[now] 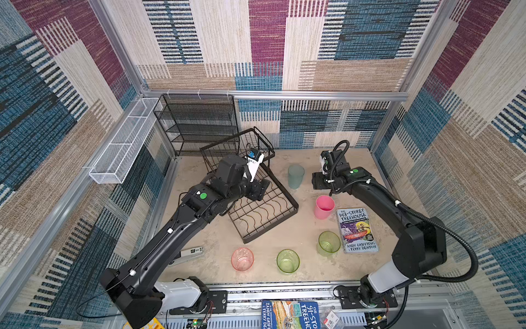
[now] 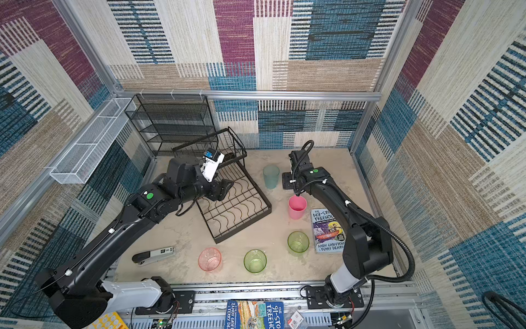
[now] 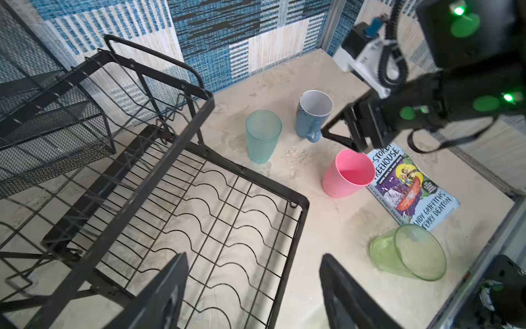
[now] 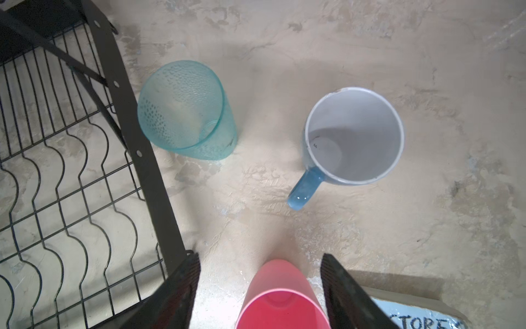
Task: Load cups into a dish rack
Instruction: Pick up the cup from the middle-right of the table.
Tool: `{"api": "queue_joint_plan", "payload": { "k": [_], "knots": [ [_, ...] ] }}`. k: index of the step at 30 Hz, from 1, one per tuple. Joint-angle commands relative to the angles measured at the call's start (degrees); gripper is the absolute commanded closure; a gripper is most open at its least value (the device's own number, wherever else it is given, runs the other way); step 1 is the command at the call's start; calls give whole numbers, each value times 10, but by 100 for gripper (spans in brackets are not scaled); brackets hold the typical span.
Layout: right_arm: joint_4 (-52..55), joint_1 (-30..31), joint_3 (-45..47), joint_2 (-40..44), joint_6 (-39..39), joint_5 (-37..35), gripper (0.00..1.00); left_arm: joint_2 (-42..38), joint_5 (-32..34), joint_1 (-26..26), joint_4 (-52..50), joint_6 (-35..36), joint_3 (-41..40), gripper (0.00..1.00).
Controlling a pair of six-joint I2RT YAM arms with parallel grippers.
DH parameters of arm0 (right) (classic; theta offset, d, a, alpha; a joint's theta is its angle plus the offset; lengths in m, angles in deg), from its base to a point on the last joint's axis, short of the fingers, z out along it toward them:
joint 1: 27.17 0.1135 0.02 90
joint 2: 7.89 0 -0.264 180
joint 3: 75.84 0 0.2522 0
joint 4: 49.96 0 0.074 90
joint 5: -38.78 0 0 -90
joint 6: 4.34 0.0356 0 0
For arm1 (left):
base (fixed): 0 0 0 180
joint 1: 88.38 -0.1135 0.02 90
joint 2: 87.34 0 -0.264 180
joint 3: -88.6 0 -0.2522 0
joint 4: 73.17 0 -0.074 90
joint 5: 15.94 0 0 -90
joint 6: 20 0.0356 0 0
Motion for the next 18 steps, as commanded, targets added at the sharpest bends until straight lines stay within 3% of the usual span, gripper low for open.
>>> {"api": "queue_joint_plan", "payload": {
  "k": [1,8,18],
  "knots": [
    [8,-6,-37,-32,16,-25,33,2,42,30,-4,17,-9,24],
    [21,-33,-99,-98,31,-13,42,-2,52,58,-3,-20,-41,24],
    [41,-35,-163,-155,68,-28,43,-9,65,77,25,-44,-88,24]
  ]
}}
